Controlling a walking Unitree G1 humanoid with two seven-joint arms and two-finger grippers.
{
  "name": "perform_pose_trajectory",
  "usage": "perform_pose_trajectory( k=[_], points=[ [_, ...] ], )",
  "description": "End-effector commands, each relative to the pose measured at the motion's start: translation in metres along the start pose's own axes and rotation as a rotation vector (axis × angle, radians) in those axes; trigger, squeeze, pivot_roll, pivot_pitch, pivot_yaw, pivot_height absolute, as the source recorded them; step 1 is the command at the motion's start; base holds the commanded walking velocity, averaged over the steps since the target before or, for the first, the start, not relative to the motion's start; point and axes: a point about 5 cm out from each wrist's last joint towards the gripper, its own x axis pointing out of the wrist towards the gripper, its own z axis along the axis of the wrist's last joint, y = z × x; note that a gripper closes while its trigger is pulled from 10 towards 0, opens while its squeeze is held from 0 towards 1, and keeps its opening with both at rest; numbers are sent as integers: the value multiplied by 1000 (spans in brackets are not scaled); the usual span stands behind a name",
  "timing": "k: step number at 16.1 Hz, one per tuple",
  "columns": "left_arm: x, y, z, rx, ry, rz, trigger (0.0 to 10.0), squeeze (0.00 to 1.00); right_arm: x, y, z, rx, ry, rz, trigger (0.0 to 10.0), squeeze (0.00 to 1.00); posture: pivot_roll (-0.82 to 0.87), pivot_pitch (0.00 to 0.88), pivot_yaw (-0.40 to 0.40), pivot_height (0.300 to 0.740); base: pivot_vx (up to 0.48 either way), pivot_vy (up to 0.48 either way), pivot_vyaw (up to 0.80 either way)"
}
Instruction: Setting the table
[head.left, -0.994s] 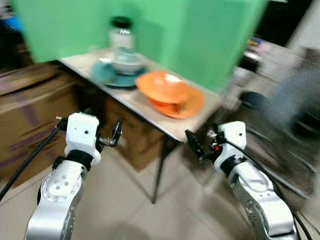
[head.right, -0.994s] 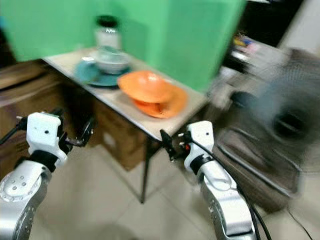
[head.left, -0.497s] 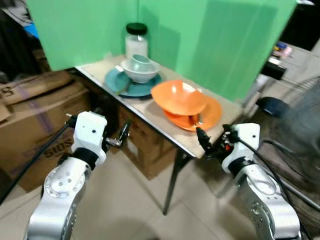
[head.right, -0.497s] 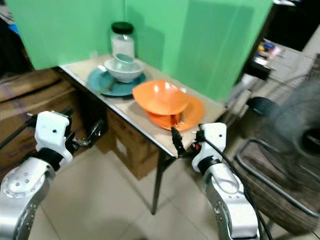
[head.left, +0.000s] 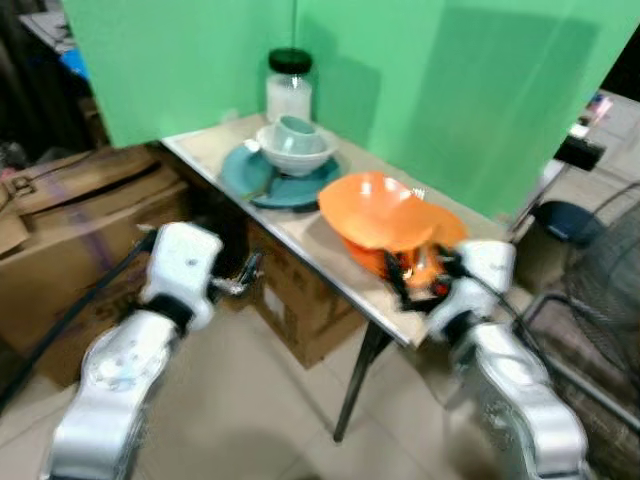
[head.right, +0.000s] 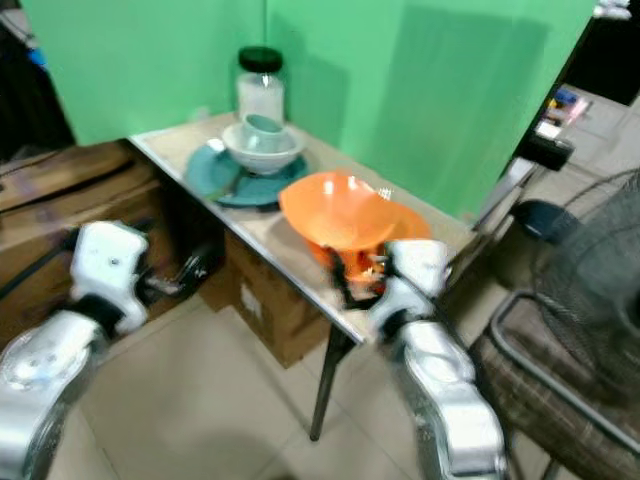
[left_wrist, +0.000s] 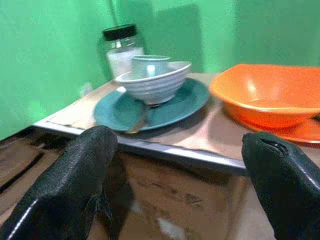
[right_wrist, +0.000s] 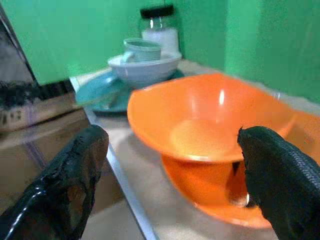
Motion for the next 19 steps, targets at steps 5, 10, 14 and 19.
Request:
perform_pose_trajectory(
  k=[5, 10, 14, 19],
  points=[
    [3, -8, 3, -13, -17, -45, 10000, 0, -4, -12, 4, -9, -6, -44, 10000, 0, 110, 0, -53, 740, 307, 0, -160],
    [3, -9, 3, -10, -14, -53, 10000, 0, -3, -13, 4, 1, -6, -49, 10000, 0, 112, 0, -53, 740, 306, 0, 0],
    [3, -11, 3, -8, -13, -66, 10000, 0, -2, -15, 5, 25, -1, -71, 10000, 0, 109, 0, -53, 740, 307, 0, 0],
    [0, -12, 1, 23, 4, -119, 10000, 0, 13, -24, 8, 132, 42, -102, 10000, 1000, 115, 0, -62, 740, 52, 0, 0]
  ],
)
